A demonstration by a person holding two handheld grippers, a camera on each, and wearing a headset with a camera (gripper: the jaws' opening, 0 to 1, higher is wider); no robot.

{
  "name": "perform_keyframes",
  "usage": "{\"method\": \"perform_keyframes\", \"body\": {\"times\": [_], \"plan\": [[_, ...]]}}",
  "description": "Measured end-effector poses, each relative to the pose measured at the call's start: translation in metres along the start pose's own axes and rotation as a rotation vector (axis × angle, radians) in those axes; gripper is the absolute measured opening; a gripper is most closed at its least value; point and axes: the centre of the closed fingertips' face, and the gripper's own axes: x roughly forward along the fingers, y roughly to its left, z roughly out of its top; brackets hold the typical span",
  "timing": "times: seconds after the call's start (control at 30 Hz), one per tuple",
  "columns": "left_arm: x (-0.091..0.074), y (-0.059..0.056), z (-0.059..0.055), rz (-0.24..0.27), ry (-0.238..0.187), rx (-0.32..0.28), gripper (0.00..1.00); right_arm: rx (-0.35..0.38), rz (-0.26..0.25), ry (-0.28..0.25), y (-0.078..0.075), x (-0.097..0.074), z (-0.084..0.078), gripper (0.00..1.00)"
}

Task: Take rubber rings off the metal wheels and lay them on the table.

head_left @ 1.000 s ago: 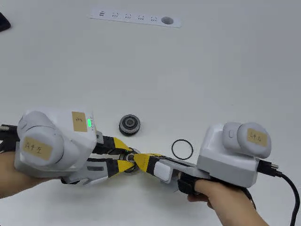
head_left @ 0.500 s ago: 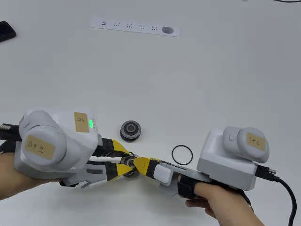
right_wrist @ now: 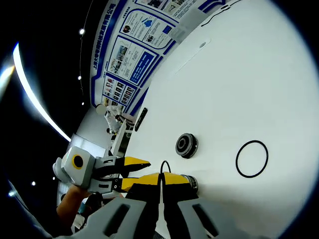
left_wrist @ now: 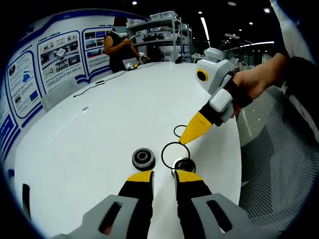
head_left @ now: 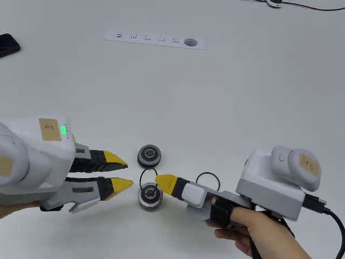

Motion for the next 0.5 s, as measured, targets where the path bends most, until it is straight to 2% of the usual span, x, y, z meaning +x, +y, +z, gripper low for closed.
{"method": "perform_keyframes", "body": {"times": [0.1,0.3,0.4,0.5], "plan": [[-0.001,0.003,0.002,0.009,-0.003,-0.003,0.18,0.006,-0.04,-0.036,-0.013,-0.008,0.01,0.02],[-0.001,0.004,0.012,0.02,-0.035,-0.022,0.18,0.051,-0.154,-0.107,-0.054,-0.031,0.023,0.02],[0.0,0.003,0.016,0.016,-0.058,-0.035,0.18,0.071,-0.191,-0.129,-0.066,-0.041,0.026,0.02],[0.001,0.002,0.016,0.007,-0.055,-0.037,0.17,0.08,-0.22,-0.143,-0.076,-0.049,0.028,0.02]]}}
